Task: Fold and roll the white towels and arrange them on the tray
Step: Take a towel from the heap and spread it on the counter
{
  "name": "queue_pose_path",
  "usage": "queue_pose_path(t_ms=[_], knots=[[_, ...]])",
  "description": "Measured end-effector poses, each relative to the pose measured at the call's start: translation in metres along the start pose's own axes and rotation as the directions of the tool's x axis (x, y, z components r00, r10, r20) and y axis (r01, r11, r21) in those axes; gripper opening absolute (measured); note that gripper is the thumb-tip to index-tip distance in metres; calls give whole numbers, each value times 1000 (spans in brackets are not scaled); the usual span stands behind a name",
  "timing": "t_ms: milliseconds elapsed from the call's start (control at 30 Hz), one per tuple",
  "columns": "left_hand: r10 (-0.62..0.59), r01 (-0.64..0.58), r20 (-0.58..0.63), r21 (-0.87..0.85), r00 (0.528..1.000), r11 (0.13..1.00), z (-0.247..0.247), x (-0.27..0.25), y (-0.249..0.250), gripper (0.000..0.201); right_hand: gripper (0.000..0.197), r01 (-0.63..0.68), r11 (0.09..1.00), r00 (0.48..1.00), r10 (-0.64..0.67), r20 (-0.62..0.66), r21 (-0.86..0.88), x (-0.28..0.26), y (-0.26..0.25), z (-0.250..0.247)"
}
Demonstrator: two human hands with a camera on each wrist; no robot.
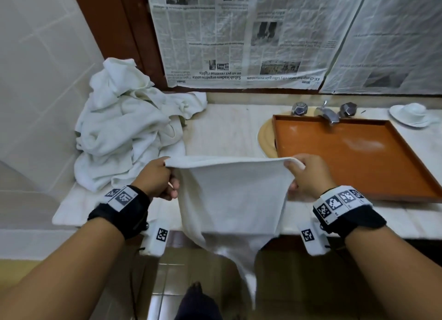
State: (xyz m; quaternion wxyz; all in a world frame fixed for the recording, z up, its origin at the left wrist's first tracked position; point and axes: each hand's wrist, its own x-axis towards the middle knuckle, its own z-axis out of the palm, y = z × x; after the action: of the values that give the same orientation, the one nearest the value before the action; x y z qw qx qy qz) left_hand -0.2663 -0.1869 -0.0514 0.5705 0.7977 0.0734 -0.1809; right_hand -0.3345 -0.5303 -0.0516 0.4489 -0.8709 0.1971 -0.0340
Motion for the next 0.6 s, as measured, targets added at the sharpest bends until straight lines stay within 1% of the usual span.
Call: queue_pose_path(t_ms=[67, 133, 200, 267, 333, 433, 467, 500, 533, 567, 600], knots=[[-40, 39, -38, -45, 998, 998, 5, 21, 10, 40, 12, -96, 983, 993, 106, -57, 158, 21, -11, 4], [-75, 69, -61, -94, 995, 993, 9, 48, 21, 33, 13, -110, 964, 986, 136, -96, 243, 49, -19, 9], [-94, 83, -71, -139, 993, 987, 13, 80, 35, 28, 12, -133, 929, 978, 180, -109, 345, 82, -31, 15], [-89, 73, -85, -178, 992, 981, 14, 117, 52, 29, 13, -163, 881, 967, 232, -105, 445, 120, -45, 23], [-106, 83, -112, -195, 988, 977, 13, 159, 70, 31, 13, -159, 855, 958, 254, -130, 494, 160, -59, 33], [-160, 128, -127, -225, 979, 966, 11, 222, 93, 22, 13, -109, 891, 952, 221, -210, 442, 220, -77, 48], [-160, 129, -143, -203, 977, 971, 12, 243, 98, 20, 12, -103, 912, 948, 211, -238, 398, 239, -81, 54], [-146, 125, -164, -134, 975, 983, 14, 263, 99, 24, 13, -100, 940, 945, 192, -263, 327, 256, -82, 62], [-109, 110, -160, -4, 981, 994, 16, 284, 96, 30, 15, -101, 968, 948, 164, -272, 230, 270, -83, 70], [-103, 122, -132, 147, 986, 982, 19, 300, 90, 36, 25, -105, 986, 958, 134, -252, 126, 280, -82, 81], [-85, 120, -118, 328, 989, 937, 24, 316, 79, 42, 43, -98, 995, 976, 101, -191, 28, 287, -79, 95]])
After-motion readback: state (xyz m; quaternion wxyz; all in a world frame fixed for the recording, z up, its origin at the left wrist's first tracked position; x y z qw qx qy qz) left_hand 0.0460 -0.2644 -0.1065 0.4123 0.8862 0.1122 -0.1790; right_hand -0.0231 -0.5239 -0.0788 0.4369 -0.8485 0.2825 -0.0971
